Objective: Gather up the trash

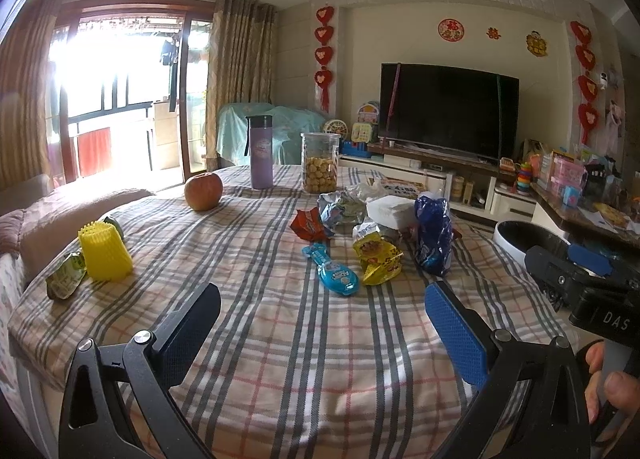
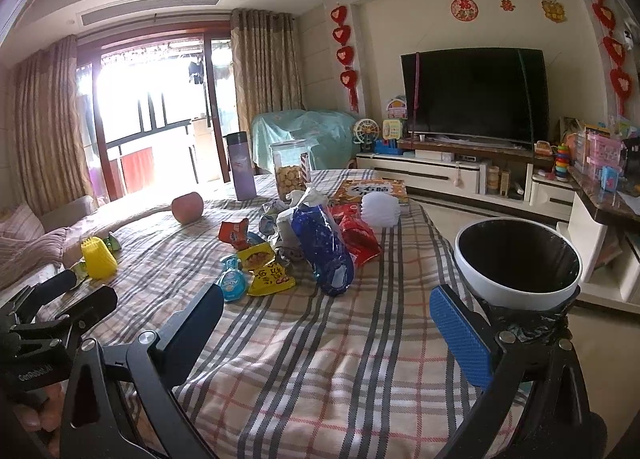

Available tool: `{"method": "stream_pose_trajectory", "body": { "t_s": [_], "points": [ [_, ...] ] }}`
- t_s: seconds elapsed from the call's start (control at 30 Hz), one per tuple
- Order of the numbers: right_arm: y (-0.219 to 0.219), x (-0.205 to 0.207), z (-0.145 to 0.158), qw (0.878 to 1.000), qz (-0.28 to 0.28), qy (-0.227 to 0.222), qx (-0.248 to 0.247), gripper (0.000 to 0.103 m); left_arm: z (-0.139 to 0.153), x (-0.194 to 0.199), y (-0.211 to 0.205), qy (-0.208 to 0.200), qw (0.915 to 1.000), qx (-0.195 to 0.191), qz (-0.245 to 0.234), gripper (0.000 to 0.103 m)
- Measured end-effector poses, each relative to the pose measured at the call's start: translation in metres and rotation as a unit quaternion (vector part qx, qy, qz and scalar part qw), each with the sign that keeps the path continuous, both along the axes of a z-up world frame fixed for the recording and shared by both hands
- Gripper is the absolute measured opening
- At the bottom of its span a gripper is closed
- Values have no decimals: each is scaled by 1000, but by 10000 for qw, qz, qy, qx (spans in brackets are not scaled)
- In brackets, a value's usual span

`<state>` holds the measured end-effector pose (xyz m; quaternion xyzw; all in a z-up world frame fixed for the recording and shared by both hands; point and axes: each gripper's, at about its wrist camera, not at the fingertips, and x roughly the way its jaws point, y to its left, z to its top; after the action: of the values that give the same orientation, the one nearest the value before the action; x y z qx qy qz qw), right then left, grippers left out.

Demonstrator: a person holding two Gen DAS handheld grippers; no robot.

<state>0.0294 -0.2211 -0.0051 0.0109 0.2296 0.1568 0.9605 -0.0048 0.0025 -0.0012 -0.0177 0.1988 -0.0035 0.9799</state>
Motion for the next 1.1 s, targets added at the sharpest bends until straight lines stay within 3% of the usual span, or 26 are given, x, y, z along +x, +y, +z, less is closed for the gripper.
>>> {"method": "stream_pose_trajectory", "body": {
  "t_s": [1.1],
  "points": [
    [1,0,-2,9998,140,73,140,103,-4,3,1,22,10000,7,-13,102]
  ]
}}
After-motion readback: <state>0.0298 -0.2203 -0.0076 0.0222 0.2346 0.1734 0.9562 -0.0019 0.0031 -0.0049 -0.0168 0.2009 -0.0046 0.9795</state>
